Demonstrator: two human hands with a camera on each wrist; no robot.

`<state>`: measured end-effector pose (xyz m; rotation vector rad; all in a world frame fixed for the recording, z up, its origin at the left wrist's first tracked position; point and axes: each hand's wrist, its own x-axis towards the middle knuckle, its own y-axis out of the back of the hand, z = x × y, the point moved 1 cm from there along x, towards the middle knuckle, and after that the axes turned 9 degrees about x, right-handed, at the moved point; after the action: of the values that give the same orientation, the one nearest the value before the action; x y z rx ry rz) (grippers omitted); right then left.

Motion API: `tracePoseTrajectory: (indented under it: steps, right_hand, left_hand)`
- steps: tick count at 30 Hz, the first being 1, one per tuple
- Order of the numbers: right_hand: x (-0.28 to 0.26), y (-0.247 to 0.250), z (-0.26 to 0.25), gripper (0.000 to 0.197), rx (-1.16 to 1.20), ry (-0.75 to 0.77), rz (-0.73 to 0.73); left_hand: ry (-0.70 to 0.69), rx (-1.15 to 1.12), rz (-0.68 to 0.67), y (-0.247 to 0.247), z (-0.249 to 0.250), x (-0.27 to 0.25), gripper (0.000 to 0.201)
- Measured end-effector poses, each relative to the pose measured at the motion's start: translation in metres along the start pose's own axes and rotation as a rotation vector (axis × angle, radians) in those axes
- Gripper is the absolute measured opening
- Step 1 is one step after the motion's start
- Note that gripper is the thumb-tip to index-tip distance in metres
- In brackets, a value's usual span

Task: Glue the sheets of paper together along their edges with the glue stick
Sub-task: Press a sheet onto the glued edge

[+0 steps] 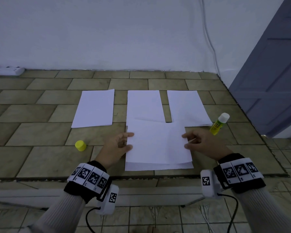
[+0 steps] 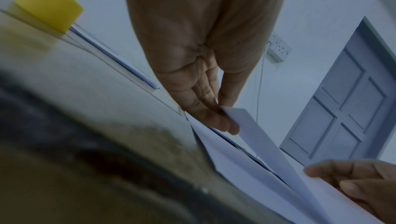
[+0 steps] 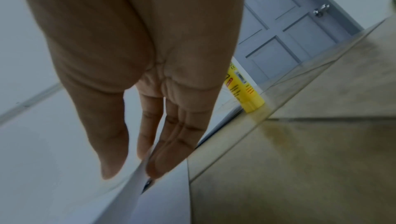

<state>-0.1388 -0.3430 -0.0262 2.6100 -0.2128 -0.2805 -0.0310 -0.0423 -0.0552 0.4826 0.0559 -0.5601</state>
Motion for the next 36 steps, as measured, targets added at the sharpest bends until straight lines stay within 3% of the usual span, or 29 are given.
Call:
tracePoseTrajectory:
  steps: [4,15,36]
  right_hand:
    - [0.000,-0.006,0.003,0.032,-0.022,0.002,0.103]
    - [-0.004,-0.028,0.006,0.037,-0.307,-0.015,0.063]
    - [-0.010,-0.025,0.009,0.039,-0.204,-0.043,0.063]
  left_hand:
    - [-0.003,0.056,0.009,-0.001,-0.003,-0.001,0.036]
    - [-0.066,0.325,0.090,-0.006,-0.001,-0.005,0.033]
    - [-0.066,0.426,0.113,-0.005,-0.002,-0.007,0.036]
